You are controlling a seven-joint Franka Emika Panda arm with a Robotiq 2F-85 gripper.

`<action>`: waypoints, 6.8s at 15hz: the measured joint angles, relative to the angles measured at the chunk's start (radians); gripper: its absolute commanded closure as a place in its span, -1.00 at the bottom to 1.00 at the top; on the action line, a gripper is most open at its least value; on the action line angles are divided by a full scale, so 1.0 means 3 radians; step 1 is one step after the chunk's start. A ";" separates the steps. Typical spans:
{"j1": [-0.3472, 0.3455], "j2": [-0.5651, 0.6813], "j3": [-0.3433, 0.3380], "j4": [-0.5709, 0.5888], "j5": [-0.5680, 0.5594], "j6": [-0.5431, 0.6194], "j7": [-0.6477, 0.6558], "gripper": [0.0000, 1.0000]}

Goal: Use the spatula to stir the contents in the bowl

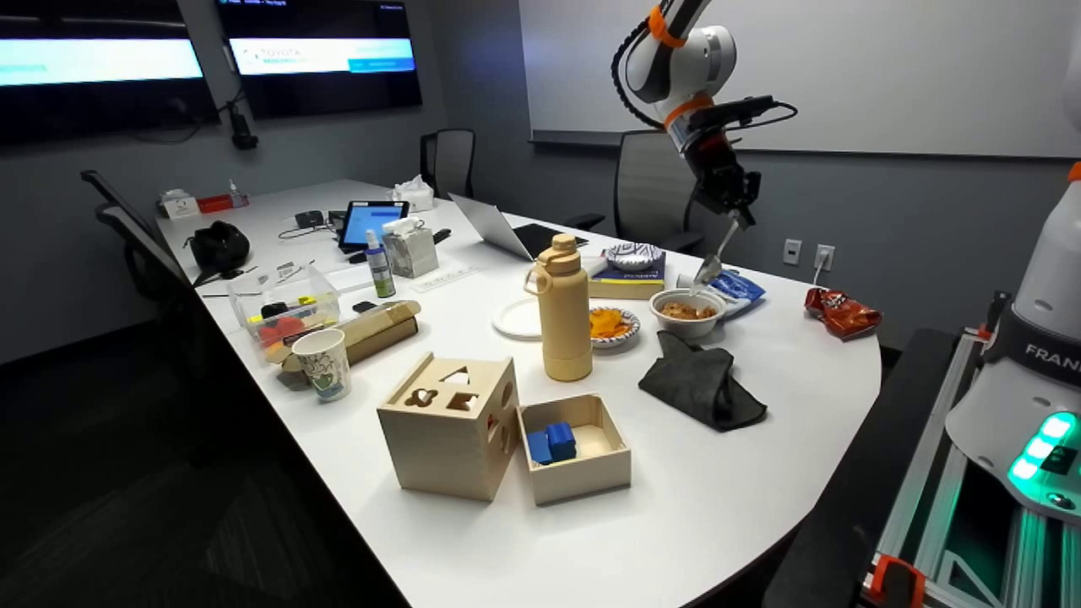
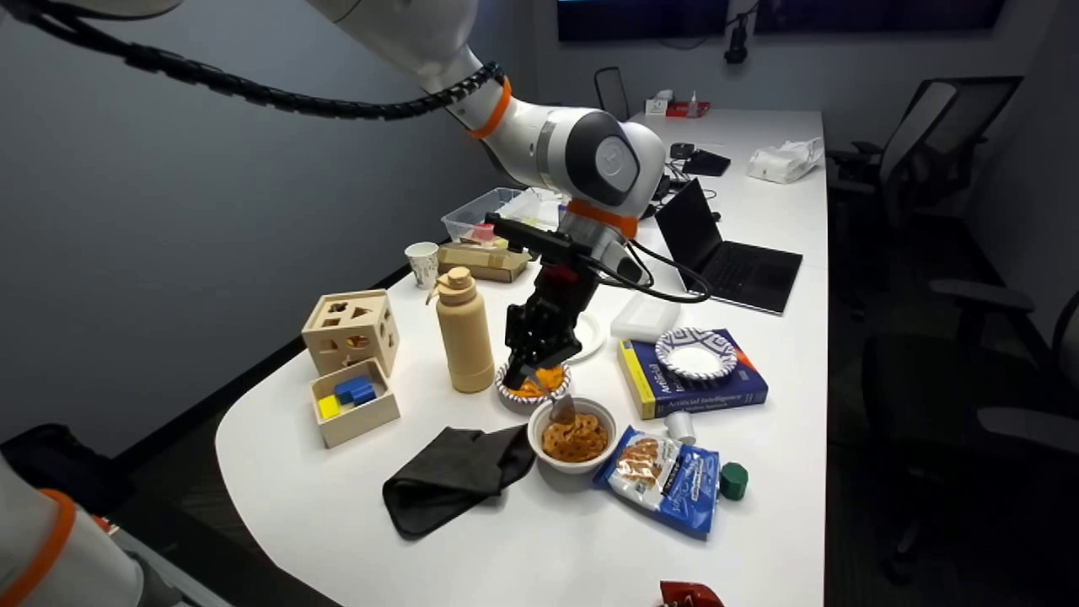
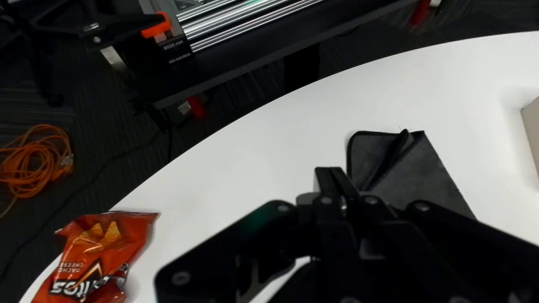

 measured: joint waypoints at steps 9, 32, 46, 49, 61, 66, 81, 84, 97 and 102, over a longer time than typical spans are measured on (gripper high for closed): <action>0.0084 0.0224 -0.0015 0.0063 -0.0119 0.0011 0.0345 0.98; 0.0110 0.0427 0.0041 0.0289 0.0002 -0.0007 0.0047 0.98; 0.0109 0.0485 0.0119 0.0404 -0.0004 -0.0454 -0.0235 0.98; 0.0114 0.0518 0.0152 0.0464 0.0007 -0.0441 -0.0249 0.98; 0.0182 0.0587 0.0123 0.0579 -0.0104 -0.0088 0.0096 0.98; 0.0201 0.0610 0.0063 0.0580 -0.0305 -0.0156 0.0275 0.98; 0.0185 0.0723 0.0169 0.0717 -0.0287 -0.0729 -0.0167 0.98; 0.0189 0.0723 0.0164 0.0768 -0.0301 -0.0727 -0.0113 0.98; 0.0215 0.0832 0.0025 0.0785 -0.0627 -0.0953 0.0409 0.98; 0.0217 0.0909 0.0083 0.0786 -0.0612 -0.0953 0.0341 0.98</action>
